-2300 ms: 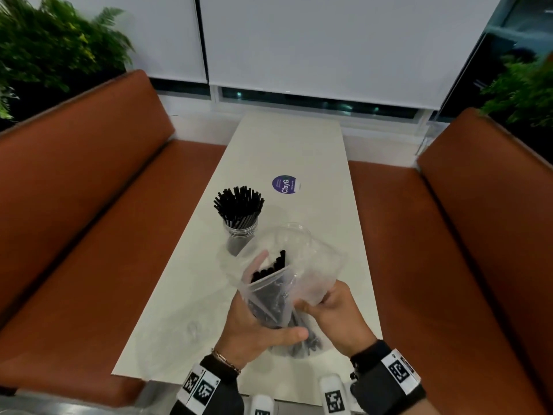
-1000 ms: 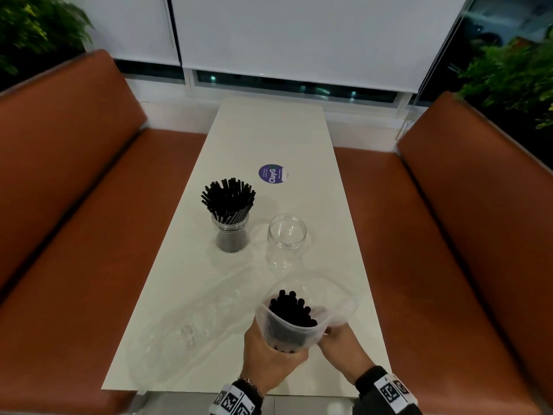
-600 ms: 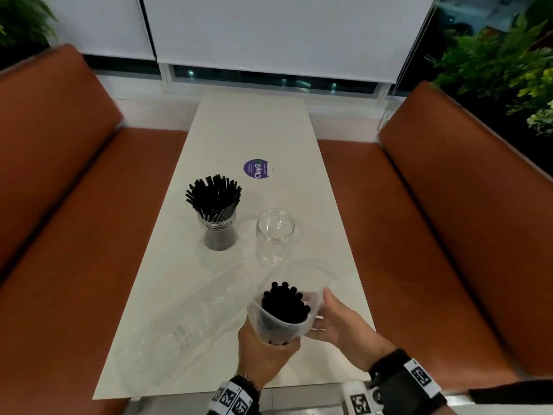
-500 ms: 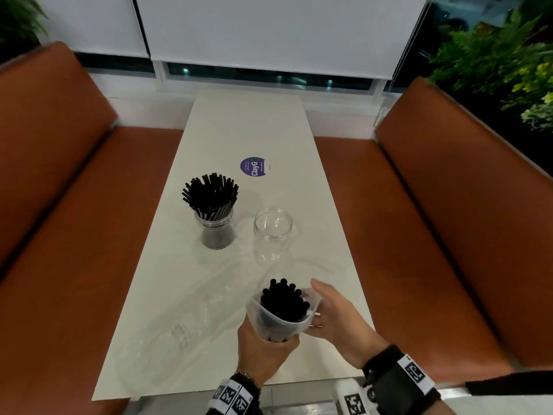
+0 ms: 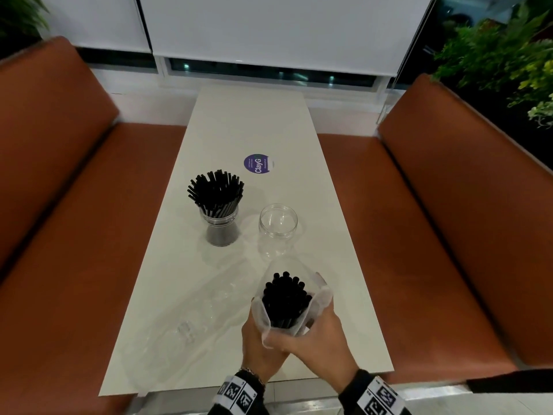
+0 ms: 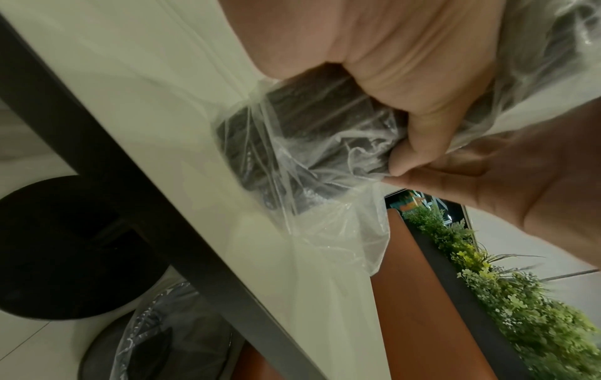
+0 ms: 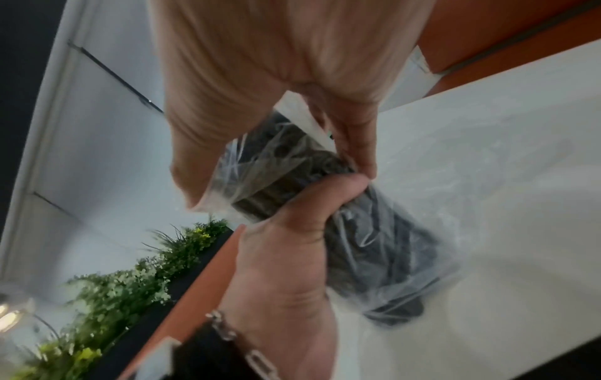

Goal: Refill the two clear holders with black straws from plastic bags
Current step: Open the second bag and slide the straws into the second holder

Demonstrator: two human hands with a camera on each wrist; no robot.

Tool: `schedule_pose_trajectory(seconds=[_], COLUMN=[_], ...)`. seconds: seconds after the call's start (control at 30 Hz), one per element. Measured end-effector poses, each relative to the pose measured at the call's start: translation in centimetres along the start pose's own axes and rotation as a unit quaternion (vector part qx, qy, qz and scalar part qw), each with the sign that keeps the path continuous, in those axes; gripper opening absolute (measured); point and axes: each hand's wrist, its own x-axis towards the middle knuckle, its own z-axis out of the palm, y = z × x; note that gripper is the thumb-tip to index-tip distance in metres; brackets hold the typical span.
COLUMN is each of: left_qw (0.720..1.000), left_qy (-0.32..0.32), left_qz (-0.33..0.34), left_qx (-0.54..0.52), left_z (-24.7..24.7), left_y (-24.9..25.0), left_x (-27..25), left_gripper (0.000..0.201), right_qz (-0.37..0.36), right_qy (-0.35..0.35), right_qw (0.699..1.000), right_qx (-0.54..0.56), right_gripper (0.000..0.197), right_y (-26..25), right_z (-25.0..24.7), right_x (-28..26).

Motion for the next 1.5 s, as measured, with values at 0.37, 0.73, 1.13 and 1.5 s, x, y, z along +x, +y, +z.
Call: schedule_pose_trajectory(seconds=[0.37,0.73,1.13,1.5], left_qw=[0.997,0.998,0.997,0.994], left_qy=[0.056,0.030,-0.013,0.047], left_qz=[0.016,0.052,-0.073,-0.094], left_qx=[-0.054,-0.014,0.007,-0.028], left_z=[1.1,1.2,0.1,0.5], left_y=[-0.6,-0.6,0.0,1.5], left_x=[0.0,1.3,0.1,-0.3], left_gripper=[0.041,0.068,0.052,0.067], right_qz=[0.032,0.137,0.235,0.089], right_qy=[0.007,-0.181,0.038,0.067], right_qw=[0.998,0.962,0.890,0.976], right_qx=[-0.048,0.152,0.388,0.187], right_gripper=[0.096,0.034,0.063,0.046], right_y=[0.7,4.6,5.7,2.2], right_z=[2.0,-3.0,-0.9,-2.9], right_x=[1.3,1.9,3.0,2.2])
